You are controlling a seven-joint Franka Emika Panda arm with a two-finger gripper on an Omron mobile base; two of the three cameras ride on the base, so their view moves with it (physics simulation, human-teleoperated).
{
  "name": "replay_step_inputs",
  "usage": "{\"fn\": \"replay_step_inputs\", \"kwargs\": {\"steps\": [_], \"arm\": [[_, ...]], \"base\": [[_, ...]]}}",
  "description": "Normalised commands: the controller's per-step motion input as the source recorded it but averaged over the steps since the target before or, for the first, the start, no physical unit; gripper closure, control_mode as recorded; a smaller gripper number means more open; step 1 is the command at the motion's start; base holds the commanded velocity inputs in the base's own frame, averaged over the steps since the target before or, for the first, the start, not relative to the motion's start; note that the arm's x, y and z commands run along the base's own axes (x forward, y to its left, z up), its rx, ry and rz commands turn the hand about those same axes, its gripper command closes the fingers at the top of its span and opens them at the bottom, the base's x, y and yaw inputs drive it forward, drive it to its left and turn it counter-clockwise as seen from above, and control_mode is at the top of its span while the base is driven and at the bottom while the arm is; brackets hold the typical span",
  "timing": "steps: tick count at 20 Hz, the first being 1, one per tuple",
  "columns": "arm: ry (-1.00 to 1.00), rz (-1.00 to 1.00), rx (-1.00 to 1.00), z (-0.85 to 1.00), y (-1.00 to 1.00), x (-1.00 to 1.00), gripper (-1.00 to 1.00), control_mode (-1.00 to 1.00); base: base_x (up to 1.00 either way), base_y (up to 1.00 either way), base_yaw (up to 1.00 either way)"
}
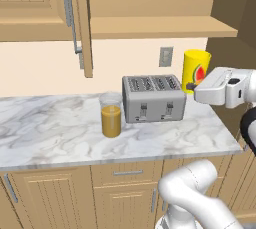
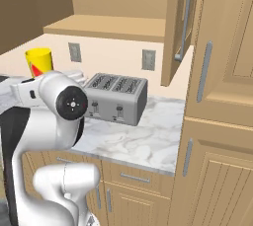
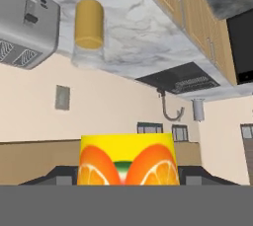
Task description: There is a tray on the dining counter. Grab the cup, mug, and pitcher and place them on the tray. The pitcher may be placed next to the tray if it cannot fit the tray.
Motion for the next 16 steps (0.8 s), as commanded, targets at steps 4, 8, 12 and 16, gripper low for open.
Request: {"fn": "replay_step_inputs", "kwargs": {"steps": [4,8,12,16], "arm": [[-0.01,0.06,0.14,-0.24,0.07,-0.19,1.0,-1.0],[-0.02,0.08,0.0,-0.17,0.26,-0.01,1.0,-1.0],[-0.02,0.05,0.0,-0.02,0.03,-0.01,1.0,-1.0],[0.0,0.01,0.0,0.0,0.0,0.0,1.0,-1.0]], "base": [[0.0,0.0,0.0],[0.0,0.0,0.0],[0.0,0.0,0.0],[0.0,0.0,0.0]]}}
